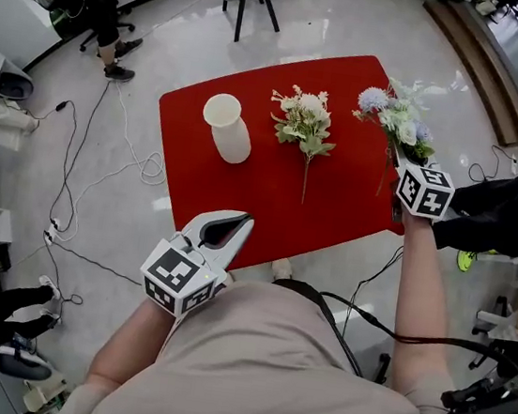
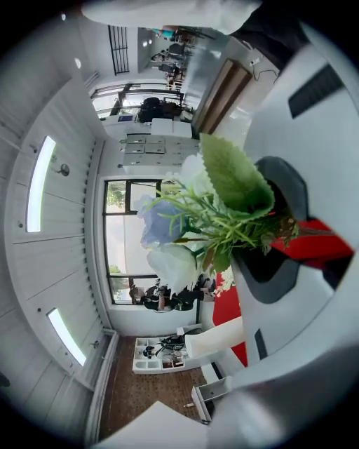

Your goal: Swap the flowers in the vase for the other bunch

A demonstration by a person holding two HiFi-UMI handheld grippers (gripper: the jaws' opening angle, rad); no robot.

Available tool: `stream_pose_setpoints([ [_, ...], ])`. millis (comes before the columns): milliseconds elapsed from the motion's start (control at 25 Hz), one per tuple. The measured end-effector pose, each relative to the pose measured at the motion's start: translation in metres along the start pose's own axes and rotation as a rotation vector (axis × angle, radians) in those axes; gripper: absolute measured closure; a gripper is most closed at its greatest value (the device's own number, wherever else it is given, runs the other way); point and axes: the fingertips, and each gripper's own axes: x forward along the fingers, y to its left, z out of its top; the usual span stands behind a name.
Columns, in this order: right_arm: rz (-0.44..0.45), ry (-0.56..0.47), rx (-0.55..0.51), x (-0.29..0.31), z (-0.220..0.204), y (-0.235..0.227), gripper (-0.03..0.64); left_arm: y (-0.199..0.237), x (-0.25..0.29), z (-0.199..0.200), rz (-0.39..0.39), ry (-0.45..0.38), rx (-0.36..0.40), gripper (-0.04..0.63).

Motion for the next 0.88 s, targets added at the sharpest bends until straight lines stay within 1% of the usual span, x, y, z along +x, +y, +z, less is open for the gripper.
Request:
stream_pose_setpoints([
  [320, 0.017, 0.136, 0.036, 0.051, -0.050, -0.023, 0.523, 0.006, 0.009, 0.002, 0.075, 0.003, -0.035, 0.588],
  [680, 0.022, 0.232, 0.044, 0.100, -0.089, -0.037, 0.522, 0.014, 0.011, -0.002, 0.148, 0.018, -0.066, 0.588],
  [880, 0.025, 0.276, 0.094, 0.114, -0.110, -0.040, 0.510, 0.018, 0.007, 0.000, 0.179, 0.011, -0.074, 0.588],
])
